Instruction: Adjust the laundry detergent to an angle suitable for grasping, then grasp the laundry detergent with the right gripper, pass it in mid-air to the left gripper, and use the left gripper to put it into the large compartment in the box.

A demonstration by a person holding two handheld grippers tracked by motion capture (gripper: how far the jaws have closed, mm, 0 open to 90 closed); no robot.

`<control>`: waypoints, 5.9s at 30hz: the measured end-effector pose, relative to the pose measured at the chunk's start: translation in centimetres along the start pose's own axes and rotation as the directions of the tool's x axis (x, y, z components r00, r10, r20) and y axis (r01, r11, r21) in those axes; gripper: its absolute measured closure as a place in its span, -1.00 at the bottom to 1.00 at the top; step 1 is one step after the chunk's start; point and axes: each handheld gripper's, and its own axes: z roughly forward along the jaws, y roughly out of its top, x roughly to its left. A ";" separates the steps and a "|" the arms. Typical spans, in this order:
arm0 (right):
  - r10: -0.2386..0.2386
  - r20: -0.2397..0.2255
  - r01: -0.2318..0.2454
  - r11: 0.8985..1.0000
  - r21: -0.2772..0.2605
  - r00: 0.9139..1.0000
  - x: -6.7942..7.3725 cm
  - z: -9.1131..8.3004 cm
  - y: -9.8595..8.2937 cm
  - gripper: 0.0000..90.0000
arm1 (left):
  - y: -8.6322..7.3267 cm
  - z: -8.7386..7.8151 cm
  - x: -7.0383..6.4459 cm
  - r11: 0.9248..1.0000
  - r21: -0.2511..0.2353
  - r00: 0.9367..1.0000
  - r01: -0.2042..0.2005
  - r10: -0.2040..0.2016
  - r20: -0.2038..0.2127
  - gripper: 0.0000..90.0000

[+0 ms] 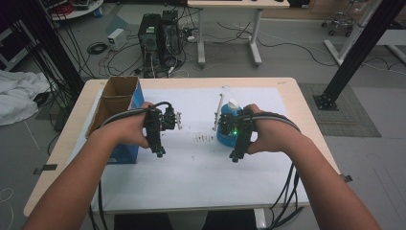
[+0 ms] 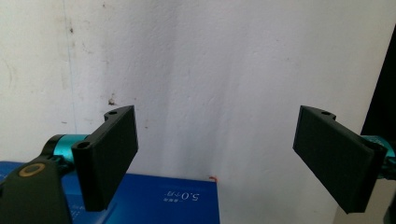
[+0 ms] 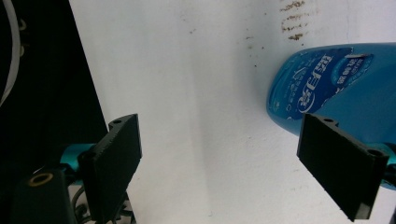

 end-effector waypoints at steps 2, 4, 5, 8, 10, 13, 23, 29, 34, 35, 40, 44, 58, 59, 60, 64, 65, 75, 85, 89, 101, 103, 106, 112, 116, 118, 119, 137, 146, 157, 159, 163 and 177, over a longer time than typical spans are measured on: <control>0.002 -0.001 -0.002 1.000 0.002 1.000 0.0 0.0 0.0 -0.71 | 0.0 0.0 0.0 1.000 0.000 1.000 0.000 0.000 -0.001 -0.69; 0.000 0.000 0.000 1.000 0.002 1.000 0.1 0.0 0.0 -0.71 | 0.0 -0.1 0.0 1.000 -0.002 1.000 -0.001 0.001 -0.002 -0.69; 0.000 0.000 0.000 1.000 0.002 1.000 0.1 0.0 0.0 -0.71 | -0.1 -0.1 0.0 1.000 -0.002 1.000 -0.004 0.004 -0.004 -0.69; 0.003 0.001 -0.003 1.000 -0.001 1.000 0.1 -0.1 0.1 -0.71 | -0.1 -0.2 0.0 1.000 0.000 1.000 -0.005 0.005 -0.005 -0.69; -0.001 0.003 0.001 1.000 -0.002 1.000 0.2 -0.1 0.1 -0.71 | -0.1 -0.2 -0.1 1.000 -0.002 1.000 -0.002 0.002 -0.006 -0.69; -0.001 0.003 0.001 1.000 -0.005 1.000 0.2 -0.2 0.1 -0.71 | -0.1 -0.3 -0.2 1.000 -0.006 1.000 -0.002 0.002 -0.009 -0.69; -0.001 0.005 0.001 1.000 -0.012 1.000 0.4 -0.3 -0.2 -0.71 | 0.1 -0.5 -0.4 1.000 -0.006 1.000 0.000 0.000 -0.010 -0.69; 0.002 0.011 -0.002 1.000 -0.019 1.000 0.7 -0.6 -0.6 -0.71 | 0.5 -0.7 -0.4 1.000 -0.005 1.000 -0.011 0.011 -0.015 -0.69; 0.004 0.010 -0.003 1.000 -0.013 1.000 0.6 -0.5 -0.6 -0.71 | 0.6 -0.7 -0.4 1.000 -0.004 1.000 -0.011 0.011 -0.018 -0.69; 0.001 0.010 -0.001 1.000 -0.014 1.000 0.6 -0.5 -0.6 -0.71 | 0.6 -0.7 -0.4 1.000 0.001 1.000 -0.011 0.011 -0.017 -0.69; -0.006 0.008 0.006 1.000 -0.018 1.000 0.5 -0.4 -0.3 -0.71 | 0.3 -0.9 -0.5 1.000 -0.011 1.000 -0.002 0.002 -0.017 -0.69; -0.008 0.010 0.008 1.000 -0.018 1.000 0.5 -0.4 -0.2 -0.71 | 0.2 -1.0 -0.5 1.000 -0.010 1.000 0.000 0.000 -0.021 -0.69; -0.005 0.009 0.006 0.999 -0.032 1.000 0.6 -0.5 -0.5 -0.71 | 0.2 -0.9 -0.5 1.000 -0.014 1.000 0.001 -0.001 -0.019 -0.69; -0.004 0.006 0.004 0.999 -0.033 1.000 0.4 -0.3 -0.5 -0.71 | 0.1 -1.0 -0.4 1.000 -0.020 1.000 0.005 -0.006 -0.020 -0.69; -0.003 0.008 0.003 1.000 -0.030 1.000 0.3 -0.2 -0.5 -0.71 | 0.1 -1.0 -0.3 1.000 -0.020 1.000 0.005 -0.006 -0.019 -0.69; -0.001 0.001 0.002 0.999 -0.032 1.000 -0.1 -0.2 -0.5 -0.71 | 0.0 -0.9 -0.2 1.000 -0.017 0.999 0.013 -0.013 -0.029 -0.69; -0.002 0.001 0.002 0.999 -0.034 1.000 -0.1 -0.2 -0.5 -0.71 | 0.1 -0.8 -0.3 1.000 -0.019 1.000 0.017 -0.017 -0.025 -0.69; 0.013 0.005 -0.013 0.997 -0.073 1.000 0.1 -0.3 -1.2 -0.71 | 0.5 -0.8 -0.4 0.999 -0.034 1.000 -0.007 0.006 -0.016 -0.69; 0.044 -0.017 -0.047 0.974 -0.224 0.999 0.4 -0.1 -2.6 -0.71 | 0.5 -0.9 -0.9 0.999 -0.052 1.000 -0.017 0.016 -0.016 -0.69; 0.068 -0.021 -0.071 0.959 -0.276 0.997 0.6 0.1 -3.3 -0.71 | 0.7 -0.9 -1.0 0.999 -0.049 1.000 -0.016 0.015 -0.016 -0.69; 0.126 -0.005 -0.115 0.892 -0.436 0.992 1.5 1.4 -5.2 -0.71 | 0.6 -0.9 -0.8 0.999 -0.043 1.000 -0.018 0.017 -0.017 -0.69; 0.145 -0.013 -0.134 0.874 -0.468 0.989 1.6 1.2 -5.8 -0.71 | 0.4 -1.0 -0.7 0.999 -0.050 1.000 -0.012 0.012 -0.018 -0.69; 0.160 -0.008 -0.144 0.864 -0.483 0.987 1.7 1.1 -6.5 -0.71 | 0.3 -1.0 -0.7 0.999 -0.051 1.000 -0.010 0.009 -0.017 -0.69; 0.201 0.004 -0.173 0.853 -0.493 0.980 1.7 0.9 -8.6 -0.71 | 0.2 -0.9 -0.7 0.999 -0.041 1.000 -0.013 0.012 -0.013 -0.69; 0.238 0.013 -0.201 0.847 -0.492 0.971 1.5 0.9 -10.4 -0.71 | 0.1 -1.0 -0.6 0.999 -0.046 1.000 -0.010 0.010 -0.014 -0.69; 0.258 0.020 -0.215 0.842 -0.494 0.966 1.3 1.0 -11.3 -0.71 | 0.0 -1.0 -0.6 0.999 -0.046 1.000 -0.010 0.009 -0.015 -0.69; 0.258 0.020 -0.215 0.842 -0.494 0.966 1.3 1.0 -11.3 -0.71 | 0.0 -1.0 -0.6 0.999 -0.046 1.000 -0.010 0.009 -0.015 -0.69; 0.384 -0.013 -0.331 0.777 -0.536 0.923 -2.7 3.7 -14.3 -0.71 | 0.2 -1.1 -0.7 0.999 -0.037 1.000 -0.018 0.018 -0.007 -0.69; 0.387 -0.026 -0.341 0.776 -0.531 0.922 -4.0 4.9 -13.3 -0.71 | 0.2 -1.4 -0.8 0.999 -0.044 1.000 -0.021 0.020 -0.013 -0.69; 0.404 -0.025 -0.357 0.775 -0.522 0.915 -5.1 6.2 -11.9 -0.71 | 0.1 -1.7 -1.2 0.998 -0.049 0.999 -0.032 0.031 -0.020 -0.69; 0.405 -0.025 -0.359 0.777 -0.517 0.914 -5.3 6.4 -11.6 -0.71 | 0.1 -1.7 -1.2 0.998 -0.048 0.999 -0.039 0.038 -0.022 -0.69; 0.415 -0.012 -0.362 0.779 -0.512 0.910 -5.6 7.0 -11.0 -0.71 | 0.3 -1.7 -1.0 0.998 -0.050 0.999 -0.043 0.042 -0.027 -0.69; 0.457 0.003 -0.383 0.748 -0.542 0.889 -6.1 8.5 -9.6 -0.71 | 0.4 -1.4 -1.1 0.997 -0.044 0.997 -0.069 0.068 -0.020 -0.69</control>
